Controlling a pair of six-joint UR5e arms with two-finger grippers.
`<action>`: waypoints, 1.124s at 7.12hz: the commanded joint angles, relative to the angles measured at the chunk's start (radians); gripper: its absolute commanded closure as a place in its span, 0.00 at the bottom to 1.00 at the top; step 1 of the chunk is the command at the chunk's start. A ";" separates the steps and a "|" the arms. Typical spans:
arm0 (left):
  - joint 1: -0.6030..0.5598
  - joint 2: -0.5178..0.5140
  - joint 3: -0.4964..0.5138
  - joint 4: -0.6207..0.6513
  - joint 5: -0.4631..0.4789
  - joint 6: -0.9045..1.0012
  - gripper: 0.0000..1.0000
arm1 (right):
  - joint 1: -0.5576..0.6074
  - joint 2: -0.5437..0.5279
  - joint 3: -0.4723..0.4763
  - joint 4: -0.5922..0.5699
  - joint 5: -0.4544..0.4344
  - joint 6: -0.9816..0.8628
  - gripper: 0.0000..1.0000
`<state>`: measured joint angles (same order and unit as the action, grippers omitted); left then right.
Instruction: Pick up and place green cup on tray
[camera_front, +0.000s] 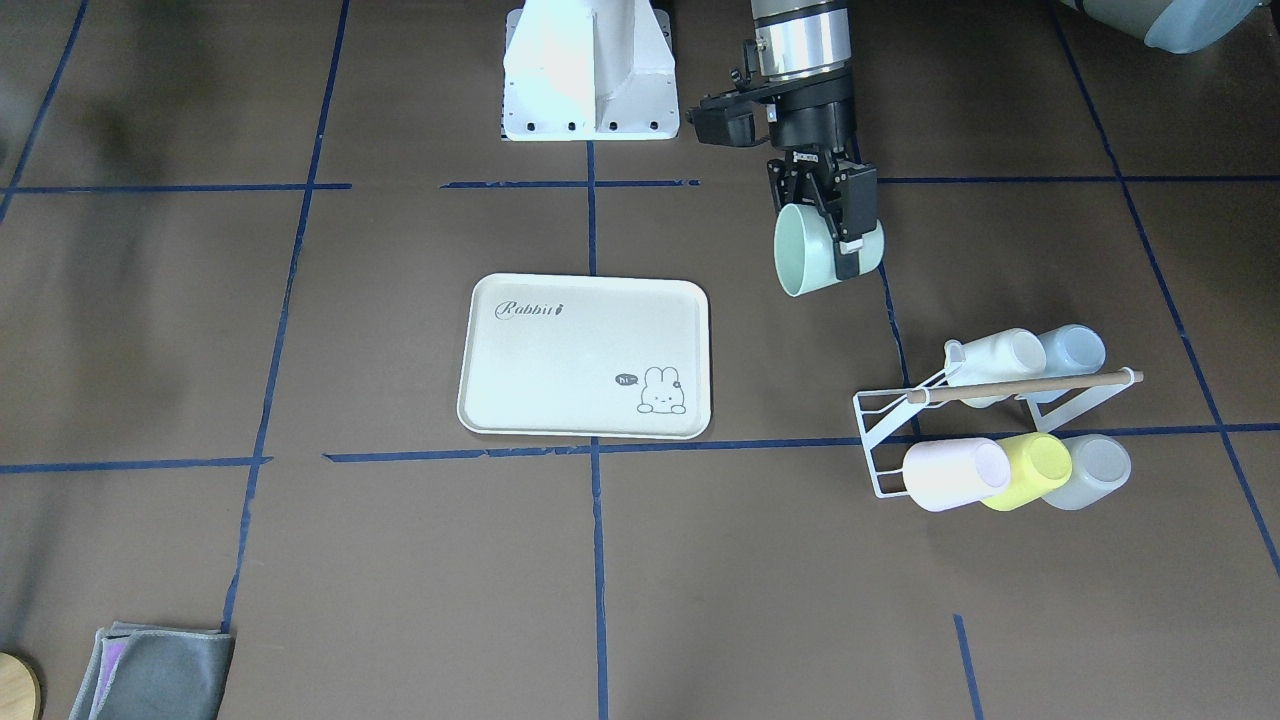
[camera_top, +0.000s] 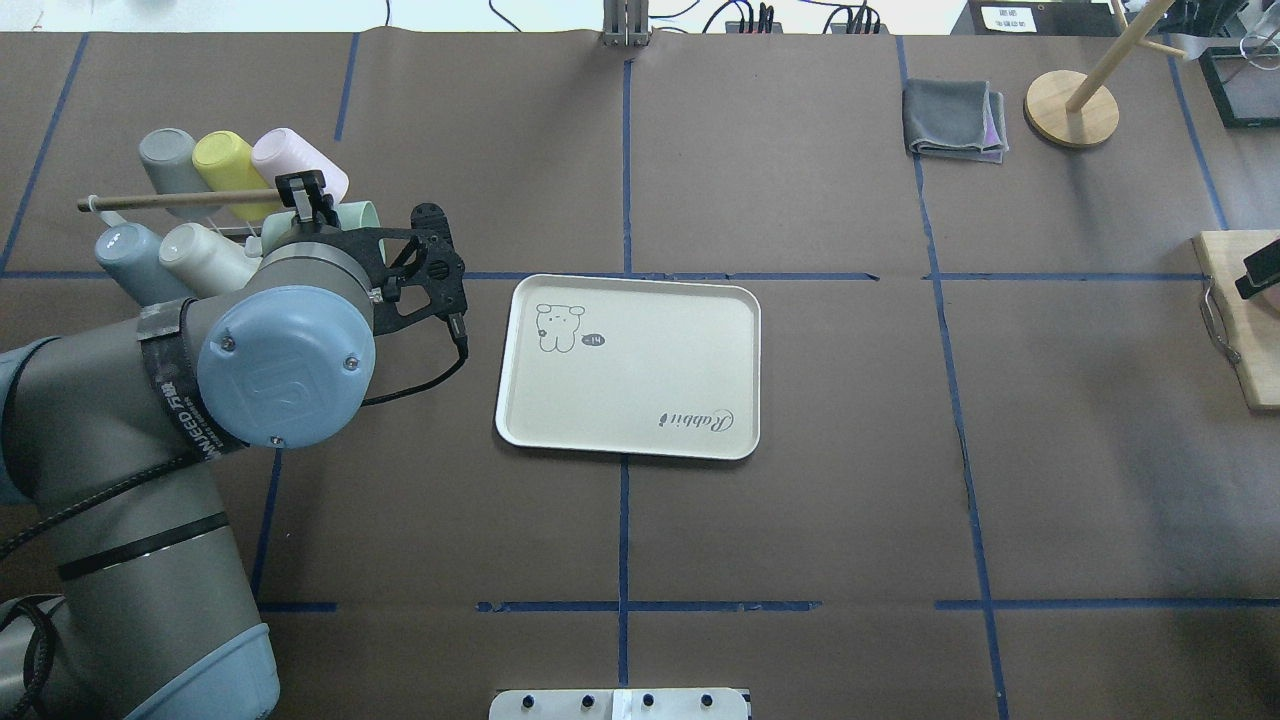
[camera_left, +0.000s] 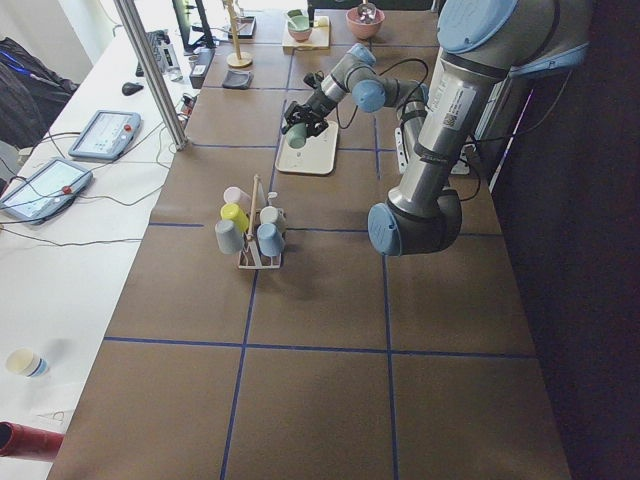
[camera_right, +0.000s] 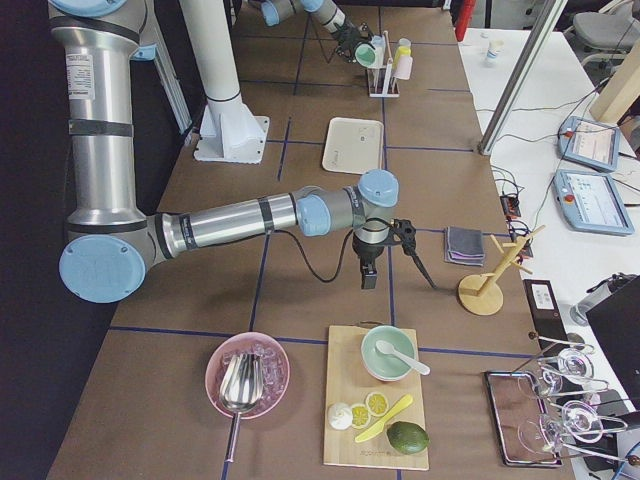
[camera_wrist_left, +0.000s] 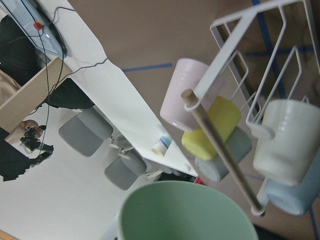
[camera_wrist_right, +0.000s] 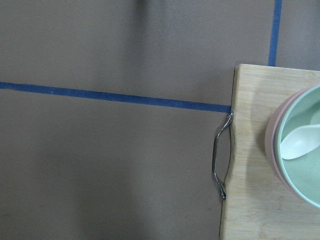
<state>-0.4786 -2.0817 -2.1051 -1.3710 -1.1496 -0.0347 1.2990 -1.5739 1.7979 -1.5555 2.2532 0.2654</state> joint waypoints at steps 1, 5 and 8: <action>0.005 0.003 0.112 -0.296 -0.071 -0.084 0.46 | 0.000 0.000 0.000 0.000 -0.001 0.000 0.00; 0.034 0.043 0.436 -1.056 -0.108 -0.267 0.56 | 0.000 0.002 0.000 0.000 0.000 0.000 0.00; 0.081 0.025 0.603 -1.381 -0.102 -0.396 0.55 | 0.000 0.000 -0.002 0.000 0.000 0.000 0.00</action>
<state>-0.4191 -2.0510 -1.5724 -2.6214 -1.2555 -0.3793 1.2993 -1.5737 1.7974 -1.5554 2.2534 0.2654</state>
